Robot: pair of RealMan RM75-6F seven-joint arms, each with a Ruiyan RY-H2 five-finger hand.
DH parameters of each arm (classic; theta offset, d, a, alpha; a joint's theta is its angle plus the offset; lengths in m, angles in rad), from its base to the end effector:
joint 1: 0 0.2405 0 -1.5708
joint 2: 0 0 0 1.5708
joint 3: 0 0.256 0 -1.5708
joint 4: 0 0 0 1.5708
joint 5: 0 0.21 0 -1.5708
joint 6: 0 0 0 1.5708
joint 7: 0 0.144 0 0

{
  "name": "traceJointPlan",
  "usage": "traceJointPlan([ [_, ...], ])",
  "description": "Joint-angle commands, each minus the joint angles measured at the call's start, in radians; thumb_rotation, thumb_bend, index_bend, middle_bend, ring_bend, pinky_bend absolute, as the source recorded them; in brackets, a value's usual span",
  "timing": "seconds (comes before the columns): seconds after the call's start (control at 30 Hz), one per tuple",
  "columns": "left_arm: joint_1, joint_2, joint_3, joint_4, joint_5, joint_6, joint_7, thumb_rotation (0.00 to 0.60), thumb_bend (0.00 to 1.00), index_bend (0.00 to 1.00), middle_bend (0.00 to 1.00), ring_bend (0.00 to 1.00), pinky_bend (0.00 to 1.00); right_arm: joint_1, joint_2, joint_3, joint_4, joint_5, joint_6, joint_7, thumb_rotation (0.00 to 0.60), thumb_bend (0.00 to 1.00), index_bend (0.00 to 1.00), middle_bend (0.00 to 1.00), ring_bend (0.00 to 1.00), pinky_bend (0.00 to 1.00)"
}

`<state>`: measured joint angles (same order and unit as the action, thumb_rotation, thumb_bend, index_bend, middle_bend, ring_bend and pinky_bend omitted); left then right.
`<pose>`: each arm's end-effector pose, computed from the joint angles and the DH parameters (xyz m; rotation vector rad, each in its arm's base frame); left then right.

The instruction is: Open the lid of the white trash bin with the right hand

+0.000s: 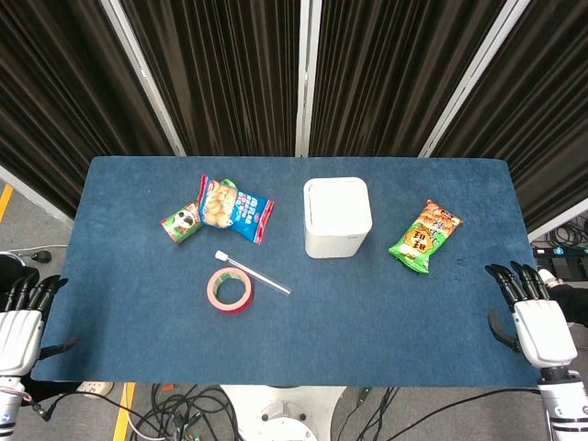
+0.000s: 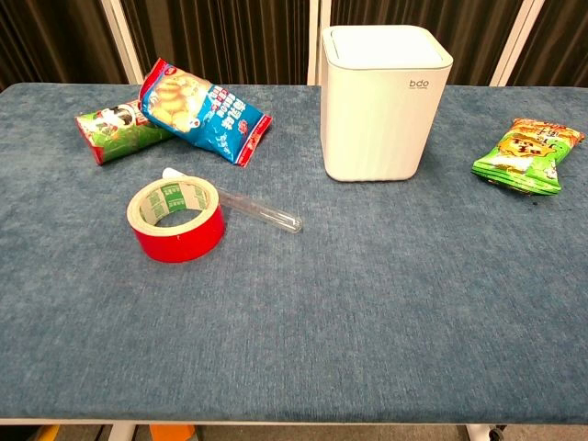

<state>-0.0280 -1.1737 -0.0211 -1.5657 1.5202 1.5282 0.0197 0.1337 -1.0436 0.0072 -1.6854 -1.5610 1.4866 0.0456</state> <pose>-0.3219 0.1573 0.1463 -1.3641 -0.9109 -0.8737 -0.2890 -0.1852 0.1673 1.4737 -0.9120 0.9792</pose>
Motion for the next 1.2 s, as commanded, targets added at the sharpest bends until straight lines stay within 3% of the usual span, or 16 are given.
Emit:
traceJointPlan([
  [0.03,0.002,-0.002,0.000,-0.002,-0.002,0.003,0.000,0.600,0.00,0.17,0.13,0.01,0.00,0.004,0.002,0.004,-0.006,0.007,-0.014,-0.008,0.600,0.42,0.10,0.11,0.00,0.00],
  [0.43,0.008,0.004,0.002,-0.005,0.005,0.017,-0.001,0.600,0.00,0.16,0.13,0.01,0.00,0.048,0.005,0.017,-0.015,-0.023,-0.079,-0.005,0.600,0.42,0.09,0.11,0.00,0.00],
  [0.6,0.007,0.008,0.004,-0.006,0.007,0.014,-0.005,0.600,0.00,0.17,0.13,0.01,0.00,0.197,0.012,0.084,-0.065,-0.008,-0.257,-0.047,0.600,0.42,0.08,0.11,0.00,0.00],
  [0.87,0.015,0.005,0.005,0.002,-0.004,0.017,-0.015,0.600,0.00,0.16,0.13,0.01,0.00,0.471,-0.075,0.226,-0.067,0.162,-0.568,-0.179,0.600,0.42,0.08,0.11,0.00,0.00],
  [1.0,0.017,0.005,0.004,0.007,-0.008,0.018,-0.023,0.600,0.00,0.16,0.13,0.01,0.00,0.561,-0.146,0.264,-0.005,0.239,-0.640,-0.217,0.600,0.42,0.09,0.11,0.00,0.00],
  [1.2,0.021,0.005,0.004,0.017,-0.012,0.020,-0.031,0.600,0.00,0.17,0.13,0.01,0.00,0.637,-0.222,0.272,0.071,0.321,-0.695,-0.252,0.600,0.42,0.15,0.13,0.00,0.00],
])
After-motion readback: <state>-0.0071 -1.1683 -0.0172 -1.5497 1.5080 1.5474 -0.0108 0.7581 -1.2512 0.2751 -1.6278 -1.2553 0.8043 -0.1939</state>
